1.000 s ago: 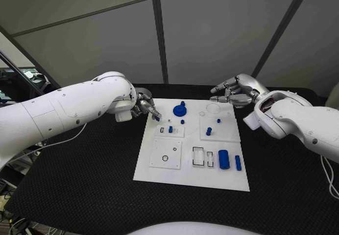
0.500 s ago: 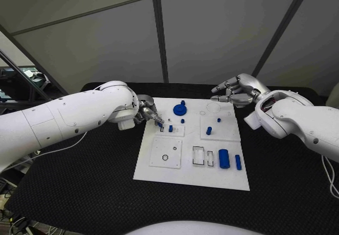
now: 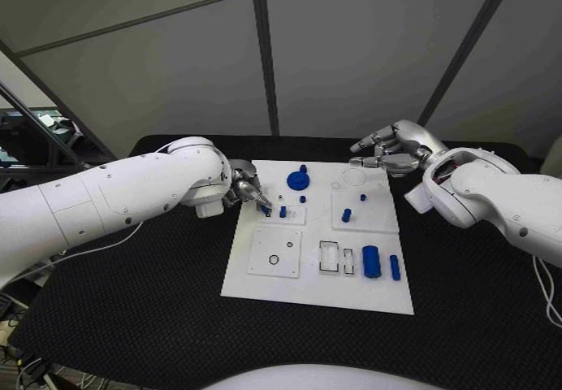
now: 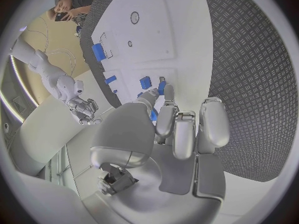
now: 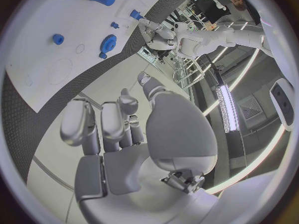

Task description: Assemble the parts on the task board

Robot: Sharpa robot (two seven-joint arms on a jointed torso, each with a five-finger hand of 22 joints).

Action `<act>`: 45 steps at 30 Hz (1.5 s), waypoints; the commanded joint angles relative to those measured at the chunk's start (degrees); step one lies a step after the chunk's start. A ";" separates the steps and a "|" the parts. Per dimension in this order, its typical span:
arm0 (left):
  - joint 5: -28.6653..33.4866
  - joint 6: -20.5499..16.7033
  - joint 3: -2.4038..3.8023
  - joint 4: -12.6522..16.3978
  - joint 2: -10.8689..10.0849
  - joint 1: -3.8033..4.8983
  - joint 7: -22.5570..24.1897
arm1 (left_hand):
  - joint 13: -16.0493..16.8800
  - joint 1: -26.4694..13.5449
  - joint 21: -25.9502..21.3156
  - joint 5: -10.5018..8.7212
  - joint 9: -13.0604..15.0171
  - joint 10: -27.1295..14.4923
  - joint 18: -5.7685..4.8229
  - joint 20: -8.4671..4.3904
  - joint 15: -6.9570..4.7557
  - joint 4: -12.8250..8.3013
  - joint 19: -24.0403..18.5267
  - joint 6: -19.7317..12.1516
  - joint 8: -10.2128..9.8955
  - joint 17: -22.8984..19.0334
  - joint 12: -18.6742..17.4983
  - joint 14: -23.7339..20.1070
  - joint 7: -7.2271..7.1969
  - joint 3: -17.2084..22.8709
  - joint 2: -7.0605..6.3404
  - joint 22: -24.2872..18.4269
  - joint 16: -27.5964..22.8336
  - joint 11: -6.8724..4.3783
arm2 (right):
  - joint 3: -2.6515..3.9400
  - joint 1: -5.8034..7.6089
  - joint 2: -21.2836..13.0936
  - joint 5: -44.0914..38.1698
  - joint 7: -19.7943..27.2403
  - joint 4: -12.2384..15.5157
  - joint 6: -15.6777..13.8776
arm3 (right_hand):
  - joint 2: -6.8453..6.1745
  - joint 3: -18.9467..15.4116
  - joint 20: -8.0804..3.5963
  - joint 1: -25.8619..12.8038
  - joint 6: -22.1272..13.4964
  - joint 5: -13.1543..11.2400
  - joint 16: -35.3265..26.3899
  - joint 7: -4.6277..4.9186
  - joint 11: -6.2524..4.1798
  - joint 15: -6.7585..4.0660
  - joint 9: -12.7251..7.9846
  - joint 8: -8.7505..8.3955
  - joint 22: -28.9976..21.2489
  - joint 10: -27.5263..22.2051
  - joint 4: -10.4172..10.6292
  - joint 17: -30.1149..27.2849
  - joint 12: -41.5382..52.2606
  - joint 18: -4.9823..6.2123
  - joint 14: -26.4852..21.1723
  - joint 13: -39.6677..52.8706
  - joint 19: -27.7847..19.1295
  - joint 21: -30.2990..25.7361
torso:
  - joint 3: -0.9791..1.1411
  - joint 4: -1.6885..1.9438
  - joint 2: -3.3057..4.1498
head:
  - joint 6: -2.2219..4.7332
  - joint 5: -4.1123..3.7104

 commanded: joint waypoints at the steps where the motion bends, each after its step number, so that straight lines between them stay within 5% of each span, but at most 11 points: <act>1: -0.90 0.98 -0.01 0.17 0.06 0.00 -0.36 | 7.44 0.01 0.30 0.42 0.15 1.02 -1.08 -0.17 -0.39 -6.30 0.34 0.03 0.24 12.43 -0.18 5.17 -0.24 6.77 0.40 0.05 -0.03 -0.76 | 0.02 0.10 0.05 -0.06 0.26 0.02 0.38 | 0.00 0.13 -0.09 -0.34 0.12 0.36 -0.30 0.08 0.01 -0.05 0.06 -0.07 0.03 -0.11 0.12 0.06 0.19 0.62 0.59 0.06 -0.19 -0.18 | 0.00 0.01 -0.04 | -0.05 0.00; 45: -1.65 3.80 -0.08 0.08 0.55 -0.14 -1.19 | 7.42 -0.89 0.20 1.78 1.05 1.04 -1.09 -0.18 -0.34 -7.48 0.31 0.15 0.49 12.55 -0.24 5.22 -0.25 8.32 -0.19 0.09 0.09 -0.76 | 0.02 0.08 0.22 -0.06 0.25 -0.22 0.81 | 0.00 0.13 -0.09 -0.34 0.12 0.36 -0.30 0.08 0.01 -0.05 0.06 -0.07 0.03 -0.11 0.12 0.06 0.19 0.62 0.59 0.06 -0.19 -0.18 | 0.01 0.04 -0.06 | -0.31 -0.14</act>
